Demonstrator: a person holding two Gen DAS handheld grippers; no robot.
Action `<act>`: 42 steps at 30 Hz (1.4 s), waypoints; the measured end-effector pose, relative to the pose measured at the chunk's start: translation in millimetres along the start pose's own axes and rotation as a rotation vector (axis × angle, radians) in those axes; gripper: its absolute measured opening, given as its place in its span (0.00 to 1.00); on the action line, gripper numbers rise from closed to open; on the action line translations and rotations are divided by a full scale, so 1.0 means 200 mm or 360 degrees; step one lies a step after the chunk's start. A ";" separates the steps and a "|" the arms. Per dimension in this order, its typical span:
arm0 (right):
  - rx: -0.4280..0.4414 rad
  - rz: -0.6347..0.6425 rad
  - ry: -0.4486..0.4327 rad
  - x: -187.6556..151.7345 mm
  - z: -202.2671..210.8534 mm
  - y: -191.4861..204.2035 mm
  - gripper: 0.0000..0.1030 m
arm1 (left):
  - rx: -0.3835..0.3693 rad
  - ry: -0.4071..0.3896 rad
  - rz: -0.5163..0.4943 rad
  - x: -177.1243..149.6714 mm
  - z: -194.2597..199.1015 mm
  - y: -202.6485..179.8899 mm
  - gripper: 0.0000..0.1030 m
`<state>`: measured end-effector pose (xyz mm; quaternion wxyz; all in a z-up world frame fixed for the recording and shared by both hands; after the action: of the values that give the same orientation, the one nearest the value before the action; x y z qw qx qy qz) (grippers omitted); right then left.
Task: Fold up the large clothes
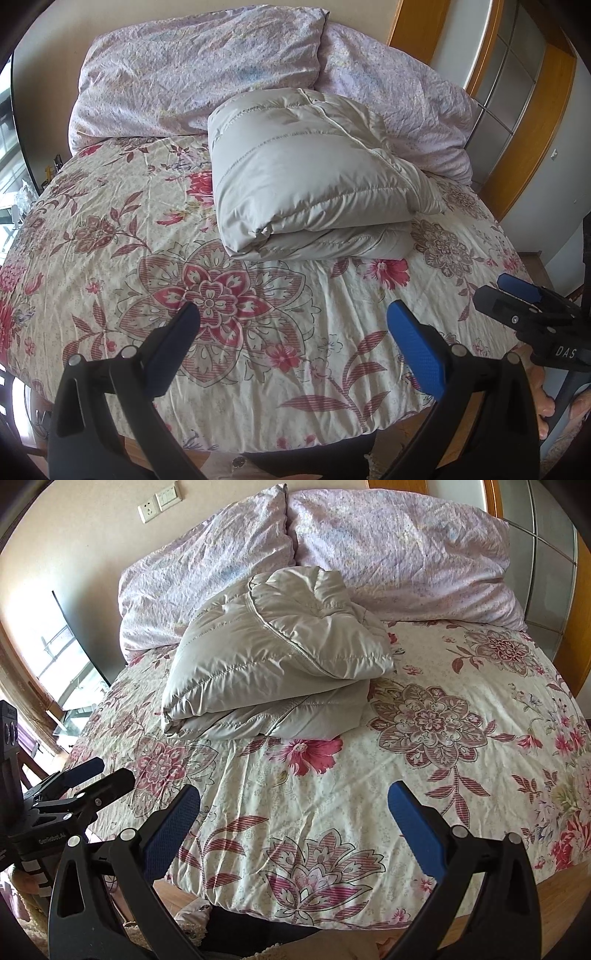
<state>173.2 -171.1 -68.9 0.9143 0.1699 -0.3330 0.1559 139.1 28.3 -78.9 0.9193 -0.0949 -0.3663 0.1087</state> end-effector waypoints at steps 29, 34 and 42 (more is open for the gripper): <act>0.0016 -0.0010 0.0015 -0.01 -0.03 -0.01 0.99 | -0.0011 0.0009 0.0005 0.00 -0.01 0.00 0.98; 0.0015 -0.0019 0.0019 -0.01 -0.03 -0.01 0.99 | -0.0010 0.0009 0.0004 0.00 -0.01 0.00 0.98; 0.0019 -0.0013 0.0020 0.00 -0.03 -0.02 0.99 | -0.0012 0.0014 0.0007 0.00 -0.02 0.01 0.98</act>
<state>177.0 -171.7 -74.2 0.9159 0.1757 -0.3257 0.1551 141.2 29.0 -81.6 0.9202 -0.0996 -0.3625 0.1090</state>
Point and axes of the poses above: each gripper's, at about its wrist camera, not at the fingertips, and z roughly against the way its jaws point, y to its left, x to its top, the point moved 4 cm from there along -z, roughly the way its jaws point, and after that the axes turned 5 degrees about -x, right-handed, at the moved point
